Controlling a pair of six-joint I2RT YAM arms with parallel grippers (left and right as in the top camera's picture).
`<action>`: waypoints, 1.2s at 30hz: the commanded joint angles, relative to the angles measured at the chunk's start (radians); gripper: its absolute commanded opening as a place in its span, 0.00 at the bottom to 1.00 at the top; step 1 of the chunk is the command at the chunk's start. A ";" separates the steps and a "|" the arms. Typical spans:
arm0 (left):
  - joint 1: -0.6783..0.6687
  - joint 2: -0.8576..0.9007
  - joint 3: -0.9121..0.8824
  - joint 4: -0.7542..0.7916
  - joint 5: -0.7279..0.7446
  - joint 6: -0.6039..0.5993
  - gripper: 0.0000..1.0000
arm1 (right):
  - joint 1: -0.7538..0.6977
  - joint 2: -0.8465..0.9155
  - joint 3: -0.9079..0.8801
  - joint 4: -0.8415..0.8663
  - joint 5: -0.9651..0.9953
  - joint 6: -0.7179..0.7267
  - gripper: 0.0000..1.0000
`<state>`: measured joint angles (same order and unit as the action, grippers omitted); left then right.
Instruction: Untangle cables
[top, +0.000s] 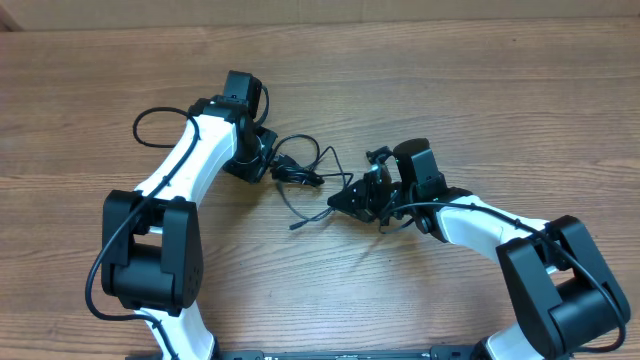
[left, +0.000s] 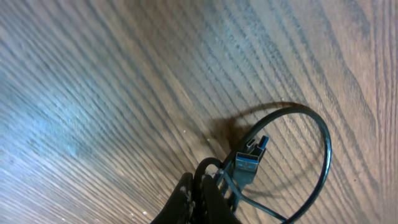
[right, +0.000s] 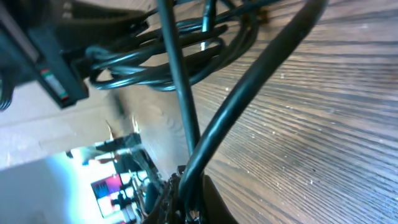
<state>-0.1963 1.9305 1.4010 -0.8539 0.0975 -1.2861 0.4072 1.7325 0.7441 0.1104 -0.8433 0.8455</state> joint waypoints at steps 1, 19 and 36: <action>0.000 -0.023 0.009 0.006 -0.087 0.105 0.04 | -0.027 -0.029 0.003 0.002 -0.100 -0.122 0.04; 0.000 -0.021 0.008 0.064 -0.136 0.543 0.04 | -0.123 -0.029 0.002 -0.077 -0.077 -0.175 0.04; -0.016 -0.021 0.005 0.020 -0.123 0.623 0.04 | -0.123 -0.029 0.002 -0.165 0.192 -0.113 0.04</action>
<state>-0.1974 1.9305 1.4010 -0.8291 -0.0051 -0.6949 0.2901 1.7321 0.7441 -0.0498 -0.7238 0.7143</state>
